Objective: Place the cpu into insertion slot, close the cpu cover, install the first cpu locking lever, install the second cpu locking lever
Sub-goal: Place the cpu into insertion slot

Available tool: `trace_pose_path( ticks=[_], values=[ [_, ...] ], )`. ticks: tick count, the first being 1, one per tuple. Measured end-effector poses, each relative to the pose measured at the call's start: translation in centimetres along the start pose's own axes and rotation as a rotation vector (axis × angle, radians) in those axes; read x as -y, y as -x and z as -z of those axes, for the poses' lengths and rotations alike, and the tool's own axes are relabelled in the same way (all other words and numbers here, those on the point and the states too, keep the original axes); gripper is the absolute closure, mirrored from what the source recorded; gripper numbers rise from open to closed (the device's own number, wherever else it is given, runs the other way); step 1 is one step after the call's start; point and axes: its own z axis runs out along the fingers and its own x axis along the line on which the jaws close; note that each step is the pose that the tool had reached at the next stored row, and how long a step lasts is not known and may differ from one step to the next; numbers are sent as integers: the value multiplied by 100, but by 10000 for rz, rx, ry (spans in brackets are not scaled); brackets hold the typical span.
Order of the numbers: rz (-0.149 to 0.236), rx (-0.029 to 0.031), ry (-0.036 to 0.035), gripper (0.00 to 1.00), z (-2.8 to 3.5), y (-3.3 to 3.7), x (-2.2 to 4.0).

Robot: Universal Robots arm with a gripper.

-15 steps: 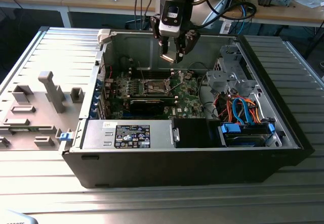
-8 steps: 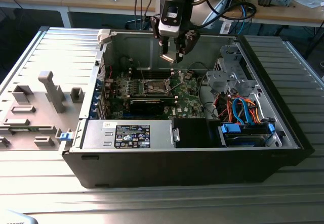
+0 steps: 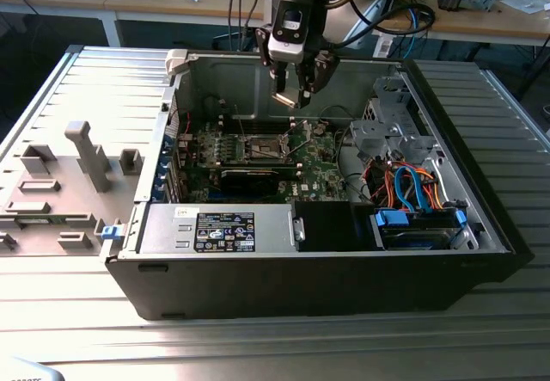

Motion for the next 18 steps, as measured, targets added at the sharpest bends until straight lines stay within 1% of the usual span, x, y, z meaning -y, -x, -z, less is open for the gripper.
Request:
trace_pose_path(
  ticks=[4,18],
  values=[
    [-29,20,-18,45,0,0,0],
    [-114,61,-57,45,-1,0,0]
  ],
)
